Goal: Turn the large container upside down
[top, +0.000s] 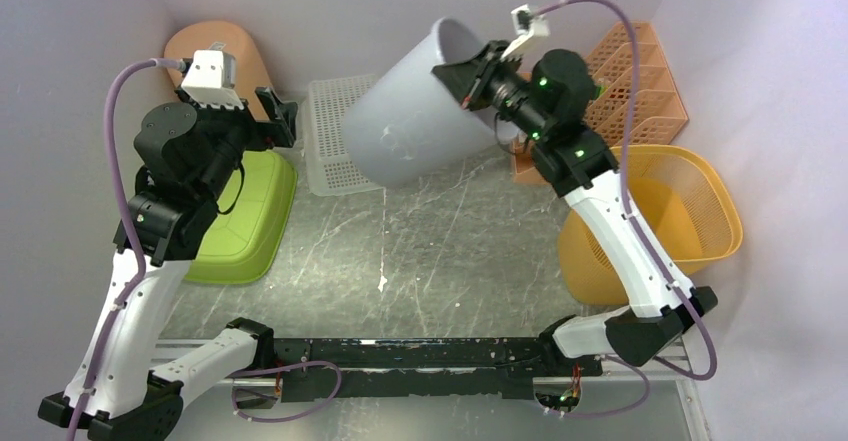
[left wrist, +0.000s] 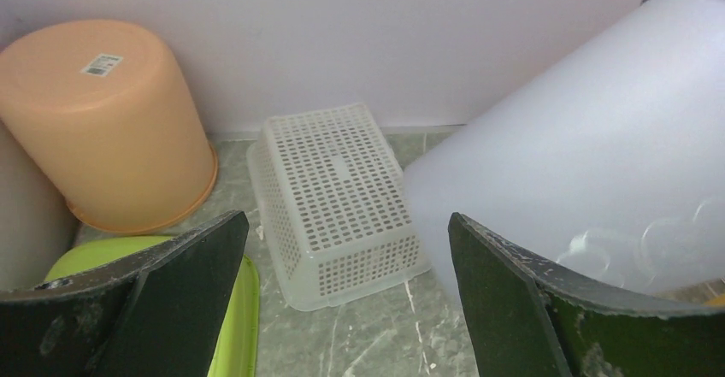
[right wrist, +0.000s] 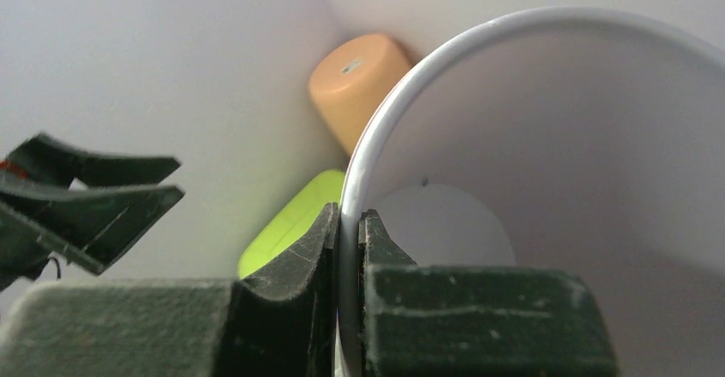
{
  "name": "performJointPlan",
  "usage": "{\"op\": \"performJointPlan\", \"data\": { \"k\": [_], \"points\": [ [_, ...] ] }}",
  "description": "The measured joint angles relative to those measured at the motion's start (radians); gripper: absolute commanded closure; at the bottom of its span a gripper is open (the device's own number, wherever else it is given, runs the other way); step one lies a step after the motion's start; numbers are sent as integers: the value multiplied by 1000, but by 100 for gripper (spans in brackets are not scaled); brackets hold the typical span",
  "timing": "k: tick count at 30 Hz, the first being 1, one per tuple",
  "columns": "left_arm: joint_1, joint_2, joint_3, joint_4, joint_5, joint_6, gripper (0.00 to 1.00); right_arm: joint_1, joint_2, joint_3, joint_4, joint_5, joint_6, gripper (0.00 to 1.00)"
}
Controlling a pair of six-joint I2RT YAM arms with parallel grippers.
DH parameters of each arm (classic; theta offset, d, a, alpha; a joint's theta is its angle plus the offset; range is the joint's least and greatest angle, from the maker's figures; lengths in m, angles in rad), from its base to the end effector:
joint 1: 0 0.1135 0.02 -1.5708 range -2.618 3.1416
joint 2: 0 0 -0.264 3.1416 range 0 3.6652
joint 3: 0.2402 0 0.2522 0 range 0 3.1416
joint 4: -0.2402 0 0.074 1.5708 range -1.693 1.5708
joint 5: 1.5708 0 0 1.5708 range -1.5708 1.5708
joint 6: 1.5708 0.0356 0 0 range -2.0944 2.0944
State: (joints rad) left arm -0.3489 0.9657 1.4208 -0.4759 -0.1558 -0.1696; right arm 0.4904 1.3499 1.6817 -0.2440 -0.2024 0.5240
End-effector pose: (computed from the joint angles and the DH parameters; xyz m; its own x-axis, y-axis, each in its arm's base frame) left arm 0.1641 -0.0538 0.4899 -0.0517 -0.1586 -0.9860 0.1859 0.9685 -0.1656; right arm 0.2460 0.1394 0.5172 -0.2522 0.4209 -0.8713 -0.5911 0.6459 0.4832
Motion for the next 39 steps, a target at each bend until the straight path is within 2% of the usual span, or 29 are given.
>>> {"op": "performJointPlan", "data": {
  "k": [11, 17, 24, 30, 39],
  "points": [
    [0, 43, 129, -56, -42, 16, 0, 298, -43, -310, 164, 105, 52, 100],
    [0, 56, 135, -71, -42, 16, 0, 447, 5, -392, 260, 144, 68, 100],
    [0, 58, 135, -85, -43, 16, 0, 470, 47, -539, 558, 142, 172, 100],
    [0, 61, 134, -92, -43, 16, 0, 474, 47, -810, 924, 220, 328, 100],
    [0, 78, 134, -92, -43, 16, 0, 487, 21, -1039, 1212, 347, 478, 100]
  ]
}}
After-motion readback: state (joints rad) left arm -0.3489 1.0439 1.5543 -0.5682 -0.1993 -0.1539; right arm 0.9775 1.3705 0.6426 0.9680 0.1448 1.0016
